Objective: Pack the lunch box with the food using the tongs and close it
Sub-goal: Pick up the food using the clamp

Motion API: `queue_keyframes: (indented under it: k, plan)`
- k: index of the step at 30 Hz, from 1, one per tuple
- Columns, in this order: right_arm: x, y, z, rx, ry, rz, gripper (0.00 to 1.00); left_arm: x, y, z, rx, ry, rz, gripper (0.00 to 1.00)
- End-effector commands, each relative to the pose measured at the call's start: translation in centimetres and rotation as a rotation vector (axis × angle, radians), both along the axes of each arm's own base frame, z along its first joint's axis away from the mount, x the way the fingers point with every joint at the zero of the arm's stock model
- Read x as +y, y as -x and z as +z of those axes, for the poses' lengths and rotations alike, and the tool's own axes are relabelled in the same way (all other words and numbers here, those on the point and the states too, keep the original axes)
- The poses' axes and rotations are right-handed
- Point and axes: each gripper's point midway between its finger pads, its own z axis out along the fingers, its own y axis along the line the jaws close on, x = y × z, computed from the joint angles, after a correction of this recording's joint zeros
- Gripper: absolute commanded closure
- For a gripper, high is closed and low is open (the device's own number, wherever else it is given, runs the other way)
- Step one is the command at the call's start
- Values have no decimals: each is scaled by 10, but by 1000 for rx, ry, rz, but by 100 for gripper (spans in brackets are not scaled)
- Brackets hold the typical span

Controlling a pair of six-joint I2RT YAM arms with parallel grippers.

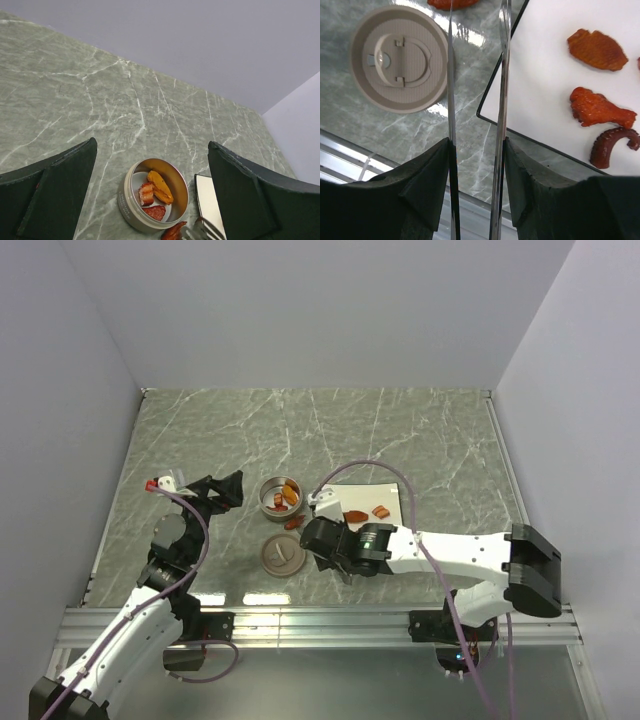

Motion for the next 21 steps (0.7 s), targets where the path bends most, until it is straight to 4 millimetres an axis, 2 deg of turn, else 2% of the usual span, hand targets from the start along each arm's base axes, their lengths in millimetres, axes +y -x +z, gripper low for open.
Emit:
queue_keyframes:
  k: [1, 7, 15, 21]
  plan:
    - [22, -4, 9, -17, -49, 13, 46, -4, 2, 0, -5, 11, -21, 0]
    - [31, -6, 11, -17, -54, 28, 44, -4, 2, 0, -7, 11, -20, 1]
    - [43, -6, 25, -30, -119, 61, 40, -4, 1, 1, -8, 12, -21, 1]
    - [45, -8, 8, -18, -46, 62, 39, -4, 1, 0, -4, 10, -23, 0]
